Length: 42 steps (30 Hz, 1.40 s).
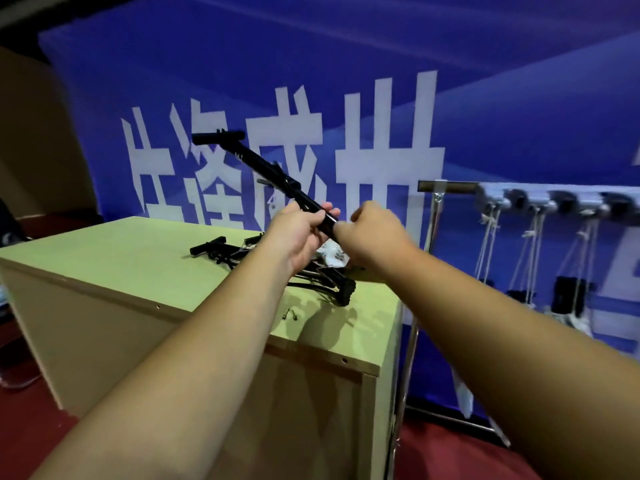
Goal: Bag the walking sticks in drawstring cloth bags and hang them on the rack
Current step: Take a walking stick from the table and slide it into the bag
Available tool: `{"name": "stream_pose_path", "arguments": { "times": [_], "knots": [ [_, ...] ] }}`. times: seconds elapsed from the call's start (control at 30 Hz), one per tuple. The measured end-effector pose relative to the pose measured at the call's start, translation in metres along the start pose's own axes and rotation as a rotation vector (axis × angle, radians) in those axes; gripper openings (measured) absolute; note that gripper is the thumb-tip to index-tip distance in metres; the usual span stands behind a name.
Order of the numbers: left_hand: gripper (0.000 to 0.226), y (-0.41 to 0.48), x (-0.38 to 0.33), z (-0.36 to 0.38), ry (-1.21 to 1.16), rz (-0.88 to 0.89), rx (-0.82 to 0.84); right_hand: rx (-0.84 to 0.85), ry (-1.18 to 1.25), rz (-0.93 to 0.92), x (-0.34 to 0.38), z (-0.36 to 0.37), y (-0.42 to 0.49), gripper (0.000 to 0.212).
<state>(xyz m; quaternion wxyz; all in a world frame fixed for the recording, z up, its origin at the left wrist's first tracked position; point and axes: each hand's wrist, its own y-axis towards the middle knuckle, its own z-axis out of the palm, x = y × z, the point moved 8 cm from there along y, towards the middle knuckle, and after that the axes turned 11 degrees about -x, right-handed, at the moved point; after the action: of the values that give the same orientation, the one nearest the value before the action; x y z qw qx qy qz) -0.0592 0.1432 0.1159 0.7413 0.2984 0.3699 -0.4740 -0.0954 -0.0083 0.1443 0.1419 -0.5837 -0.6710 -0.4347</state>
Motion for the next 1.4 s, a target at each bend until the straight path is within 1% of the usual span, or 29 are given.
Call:
{"name": "stream_pose_path", "arguments": {
  "times": [0.07, 0.17, 0.23, 0.3, 0.4, 0.5, 0.63, 0.7, 0.8, 0.83, 0.93, 0.97, 1.03, 1.1, 1.17, 1.27, 1.33, 1.4],
  "knots": [
    [0.024, -0.029, 0.003, 0.022, 0.022, -0.016, 0.069, -0.044, -0.017, 0.049, -0.006, -0.034, 0.001, 0.049],
    [0.026, -0.068, 0.018, 0.046, 0.059, -0.057, 0.145, -0.033, -0.033, 0.094, -0.015, -0.070, 0.001, 0.031],
    [0.030, -0.091, 0.032, 0.057, 0.106, -0.067, 0.180, -0.031, -0.051, 0.148, -0.028, -0.085, 0.000, 0.027],
    [0.036, -0.113, 0.049, 0.066, 0.133, -0.075, 0.198, -0.061, -0.034, 0.162, -0.039, -0.100, -0.004, 0.031],
    [0.050, -0.142, 0.080, 0.076, 0.138, -0.105, 0.240, -0.025, 0.043, 0.130, -0.053, -0.112, -0.015, 0.038],
    [0.060, -0.166, 0.107, 0.088, 0.166, -0.125, 0.294, -0.017, 0.147, 0.182, -0.073, -0.121, -0.026, 0.046],
    [0.057, -0.192, 0.140, 0.104, 0.220, -0.126, 0.385, -0.083, 0.200, 0.200, -0.097, -0.139, -0.032, 0.041],
    [0.057, -0.201, 0.158, 0.107, 0.267, -0.116, 0.444, -0.120, 0.282, 0.210, -0.107, -0.148, -0.034, 0.038],
    [0.062, -0.213, 0.185, 0.106, 0.340, -0.160, 0.472, -0.189, 0.436, 0.313, -0.138, -0.157, -0.036, 0.036],
    [0.065, -0.215, 0.193, 0.106, 0.373, -0.163, 0.486, -0.211, 0.480, 0.334, -0.149, -0.159, -0.038, 0.040],
    [0.075, -0.225, 0.220, 0.104, 0.501, -0.191, 0.546, -0.234, 0.592, 0.376, -0.180, -0.156, -0.042, 0.070],
    [0.072, -0.229, 0.228, 0.105, 0.536, -0.207, 0.563, -0.245, 0.625, 0.378, -0.191, -0.156, -0.042, 0.069],
    [0.055, -0.231, 0.244, 0.105, 0.572, -0.248, 0.570, -0.267, 0.646, 0.374, -0.208, -0.158, -0.046, 0.051],
    [0.040, -0.222, 0.254, 0.105, 0.534, -0.313, 0.501, -0.267, 0.653, 0.390, -0.225, -0.156, -0.054, 0.045],
    [0.040, -0.206, 0.259, 0.103, 0.473, -0.376, 0.396, -0.235, 0.676, 0.400, -0.243, -0.147, -0.065, 0.040],
    [0.041, -0.187, 0.248, 0.115, 0.418, -0.295, 0.384, -0.223, 0.651, 0.418, -0.274, -0.125, -0.087, 0.040],
    [0.033, -0.178, 0.244, 0.121, 0.383, -0.272, 0.373, -0.224, 0.672, 0.430, -0.298, -0.107, -0.103, 0.030],
    [0.028, -0.172, 0.241, 0.127, 0.454, -0.181, 0.379, -0.192, 0.664, 0.449, -0.317, -0.088, -0.122, 0.022]
  ]
}}
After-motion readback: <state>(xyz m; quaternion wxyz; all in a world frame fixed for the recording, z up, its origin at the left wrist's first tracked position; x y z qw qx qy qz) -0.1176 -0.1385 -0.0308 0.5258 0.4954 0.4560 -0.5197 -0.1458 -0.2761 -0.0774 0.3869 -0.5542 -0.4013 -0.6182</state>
